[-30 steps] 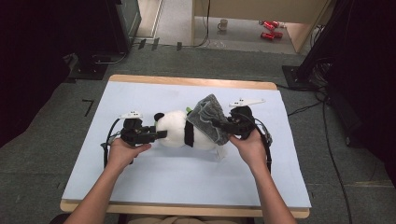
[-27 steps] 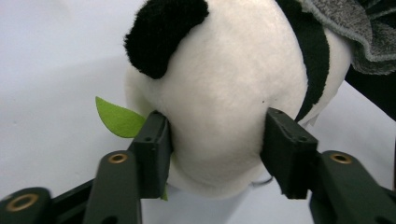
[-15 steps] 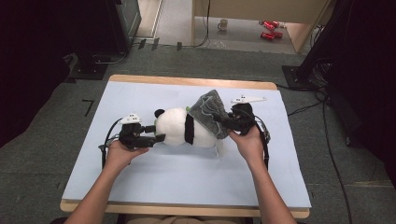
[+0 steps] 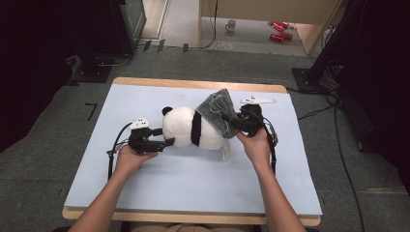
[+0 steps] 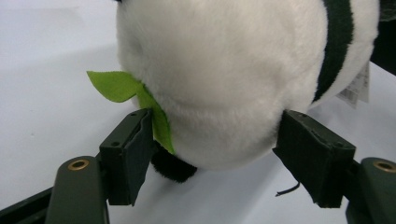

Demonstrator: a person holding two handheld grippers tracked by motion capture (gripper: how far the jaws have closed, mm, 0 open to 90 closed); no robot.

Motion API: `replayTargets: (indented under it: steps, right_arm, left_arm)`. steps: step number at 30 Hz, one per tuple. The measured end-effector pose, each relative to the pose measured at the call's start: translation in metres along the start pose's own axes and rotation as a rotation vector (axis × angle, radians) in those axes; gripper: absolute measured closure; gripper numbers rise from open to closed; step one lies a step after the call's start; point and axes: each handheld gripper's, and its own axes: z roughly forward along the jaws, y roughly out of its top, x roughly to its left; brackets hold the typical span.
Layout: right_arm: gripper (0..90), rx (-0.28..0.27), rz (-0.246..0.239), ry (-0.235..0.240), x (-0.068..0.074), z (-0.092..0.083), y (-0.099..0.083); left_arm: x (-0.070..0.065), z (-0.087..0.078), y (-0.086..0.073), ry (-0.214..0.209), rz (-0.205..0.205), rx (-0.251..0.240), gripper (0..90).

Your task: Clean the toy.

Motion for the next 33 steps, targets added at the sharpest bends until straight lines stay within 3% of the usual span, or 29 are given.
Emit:
replayTargets:
  steps: [5, 10, 13, 18, 23, 28, 33]
  right_arm:
    - [74.0, 0.001, 0.018, 0.014, 0.001, -0.006, -0.001]
    - [74.8, -0.018, 0.024, 0.000, 0.003, -0.015, 0.000]
    - [75.0, -0.029, 0.014, 0.003, 0.011, -0.021, 0.003]
    - [75.1, -0.062, -0.013, 0.060, 0.032, -0.029, 0.012]
    - [75.1, -0.050, -0.068, 0.128, 0.064, -0.024, 0.016]
    - [75.1, -0.010, -0.117, 0.170, 0.091, -0.009, 0.013]
    - [75.1, 0.047, -0.140, 0.210, 0.110, 0.013, 0.003]
  left_arm:
    - [0.001, 0.011, -0.002, -0.009, -0.048, -0.006, 26.8]
    - [-0.007, 0.012, 0.003, 0.019, -0.038, 0.013, 51.9]
    - [-0.011, 0.012, 0.006, 0.022, -0.040, 0.022, 62.2]
    - [-0.017, 0.007, 0.011, 0.004, -0.085, 0.023, 69.9]
    - [-0.023, 0.002, 0.013, -0.025, -0.110, 0.043, 72.2]
    - [-0.038, -0.009, 0.011, -0.030, -0.139, 0.060, 73.1]
    - [-0.052, -0.019, 0.008, -0.042, -0.133, 0.084, 73.7]
